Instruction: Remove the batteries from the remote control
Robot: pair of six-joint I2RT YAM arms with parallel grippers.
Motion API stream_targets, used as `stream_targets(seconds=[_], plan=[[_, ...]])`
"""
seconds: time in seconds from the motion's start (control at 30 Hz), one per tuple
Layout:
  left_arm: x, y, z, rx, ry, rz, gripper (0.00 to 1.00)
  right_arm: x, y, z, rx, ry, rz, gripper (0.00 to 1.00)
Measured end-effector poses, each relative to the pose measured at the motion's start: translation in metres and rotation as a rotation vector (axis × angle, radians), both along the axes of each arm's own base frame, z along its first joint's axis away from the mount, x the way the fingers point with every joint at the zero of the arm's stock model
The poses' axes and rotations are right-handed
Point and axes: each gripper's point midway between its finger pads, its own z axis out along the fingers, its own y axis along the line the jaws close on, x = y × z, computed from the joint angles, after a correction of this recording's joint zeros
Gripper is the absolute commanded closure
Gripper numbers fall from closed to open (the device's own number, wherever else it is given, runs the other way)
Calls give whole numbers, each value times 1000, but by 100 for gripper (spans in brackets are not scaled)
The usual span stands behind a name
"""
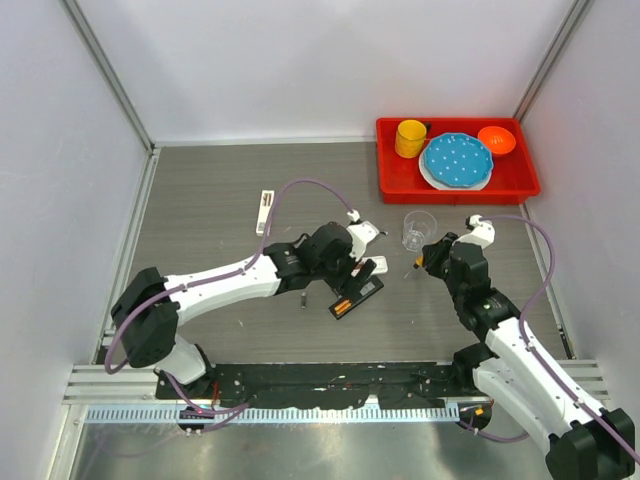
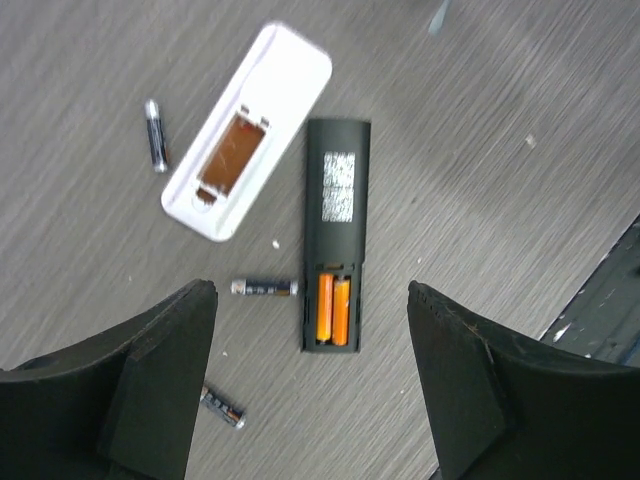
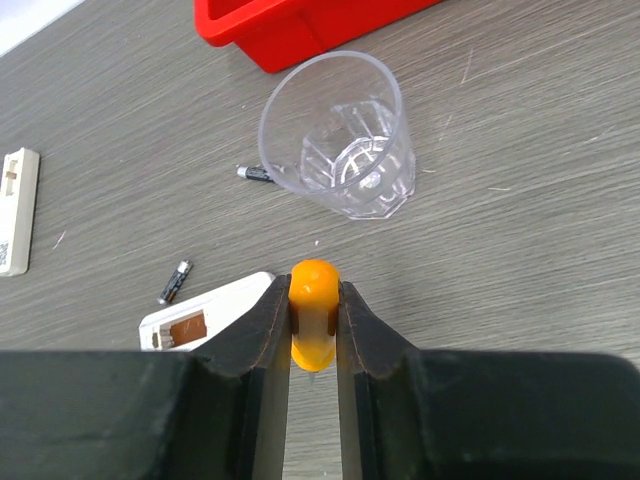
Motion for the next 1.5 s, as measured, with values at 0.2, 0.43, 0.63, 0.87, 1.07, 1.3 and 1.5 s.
stream_targets(seconds=[0.2,0.43,0.63,0.87,1.07,1.3,1.5], plan=[[-23,34,-58,108,77,4,22,4,9,3,28,-12,36,99],[-37,50,-93,152,132,14,28,8,21,-3,52,5,79,99],[-42,37,-109,156,134,-13,32,11,27,0,72,-5,104,99],[-48,31,-115,173,112,-34,42,13,32,5,91,-26,125,99],[-50,31,-117,183,92,-21,48,15,36,6,100,-29,138,99],[-47,32,-118,174,70,-4,77,16,41,7,115,-40,158,99],[-46,30,-117,182,68,-11,86,16,46,8,129,-46,182,99]])
